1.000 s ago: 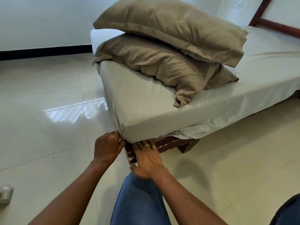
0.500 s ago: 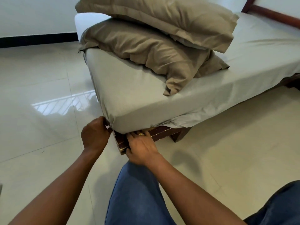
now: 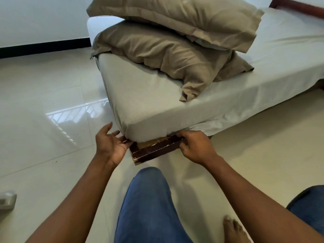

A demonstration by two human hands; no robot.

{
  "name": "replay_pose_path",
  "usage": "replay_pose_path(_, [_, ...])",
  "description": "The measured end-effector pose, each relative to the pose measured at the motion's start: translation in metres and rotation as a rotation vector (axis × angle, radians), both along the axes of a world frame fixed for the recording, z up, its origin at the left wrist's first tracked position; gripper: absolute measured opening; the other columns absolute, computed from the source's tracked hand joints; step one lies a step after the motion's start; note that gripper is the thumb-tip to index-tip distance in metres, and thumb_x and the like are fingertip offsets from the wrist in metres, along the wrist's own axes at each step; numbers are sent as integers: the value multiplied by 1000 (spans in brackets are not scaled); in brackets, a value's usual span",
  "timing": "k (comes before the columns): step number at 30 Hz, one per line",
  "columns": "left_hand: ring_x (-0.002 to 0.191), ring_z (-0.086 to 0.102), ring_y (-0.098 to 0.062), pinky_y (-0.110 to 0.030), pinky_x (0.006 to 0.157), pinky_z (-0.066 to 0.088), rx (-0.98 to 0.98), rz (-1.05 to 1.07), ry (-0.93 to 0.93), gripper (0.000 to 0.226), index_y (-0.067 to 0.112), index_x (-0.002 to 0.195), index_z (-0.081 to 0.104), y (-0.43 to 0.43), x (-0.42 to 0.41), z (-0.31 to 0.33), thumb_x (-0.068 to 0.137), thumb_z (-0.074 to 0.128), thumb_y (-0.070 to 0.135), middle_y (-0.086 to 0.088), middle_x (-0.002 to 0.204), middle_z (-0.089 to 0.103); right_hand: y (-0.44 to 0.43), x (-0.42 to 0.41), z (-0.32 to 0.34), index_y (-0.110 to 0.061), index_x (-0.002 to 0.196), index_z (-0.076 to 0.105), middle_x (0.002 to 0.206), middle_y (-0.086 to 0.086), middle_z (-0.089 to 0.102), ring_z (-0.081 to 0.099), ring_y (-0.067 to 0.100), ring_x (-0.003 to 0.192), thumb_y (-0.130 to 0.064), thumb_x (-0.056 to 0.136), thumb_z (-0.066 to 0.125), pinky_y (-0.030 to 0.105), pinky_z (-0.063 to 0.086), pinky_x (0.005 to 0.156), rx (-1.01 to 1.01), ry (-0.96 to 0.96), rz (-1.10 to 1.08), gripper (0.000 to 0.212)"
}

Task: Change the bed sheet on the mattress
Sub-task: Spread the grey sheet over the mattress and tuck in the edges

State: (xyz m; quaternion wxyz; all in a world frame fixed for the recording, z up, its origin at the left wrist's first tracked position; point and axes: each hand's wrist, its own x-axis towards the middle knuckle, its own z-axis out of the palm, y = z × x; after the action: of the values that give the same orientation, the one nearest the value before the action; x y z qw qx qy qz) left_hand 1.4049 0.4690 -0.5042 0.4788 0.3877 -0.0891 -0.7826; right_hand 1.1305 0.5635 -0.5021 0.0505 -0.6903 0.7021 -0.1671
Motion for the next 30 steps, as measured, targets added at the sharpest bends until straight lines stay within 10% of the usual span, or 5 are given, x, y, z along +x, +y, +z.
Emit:
replay_pose_path(4, [122, 57, -42, -53, 106, 48, -15, 127, -146, 59, 10, 145, 35, 26, -9, 1, 96, 57, 34, -27, 136, 48, -8, -11, -9, -20, 110, 72, 101, 3, 74, 68, 25, 85, -24, 84, 57, 32, 51, 75, 57, 109, 13, 30])
replay_pose_path(8, [96, 70, -22, -38, 88, 58, -214, 248, -983, 14, 20, 108, 60, 70, -33, -13, 98, 56, 11, -5, 105, 70, -23, -23, -26, -21, 128, 60, 135, 3, 62, 57, 23, 124, -45, 95, 39, 43, 40, 105, 233, 261, -29, 46])
replay_pose_path(15, [138, 45, -15, -28, 121, 29, -1376, -525, -1430, 43, 10, 142, 55, 69, -129, -26, 102, 48, 26, -6, 146, 55, -39, -44, -31, -26, 152, 40, 156, 0, 46, 37, 22, 146, -61, 94, 23, 51, 10, 124, 357, 288, 88, 69])
replay_pose_path(21, [156, 0, -27, -39, 126, -2, -1331, -1055, -1759, 78, 5, 160, 5, 46, -190, -35, 103, 40, 45, -16, 168, 2, 3, -86, -25, -21, 145, 52, 147, 1, 56, 48, 19, 138, -48, 90, 21, 39, 30, 118, 216, 280, -16, 68])
replay_pose_path(30, [150, 24, -31, -38, 125, 17, -1347, -967, -1760, 82, 1, 158, 11, 32, -239, -40, 97, 50, 40, -19, 163, 22, -60, -137, -18, -27, 142, 53, 149, 1, 53, 49, 24, 136, -47, 99, 39, 44, 29, 116, 395, 384, 39, 49])
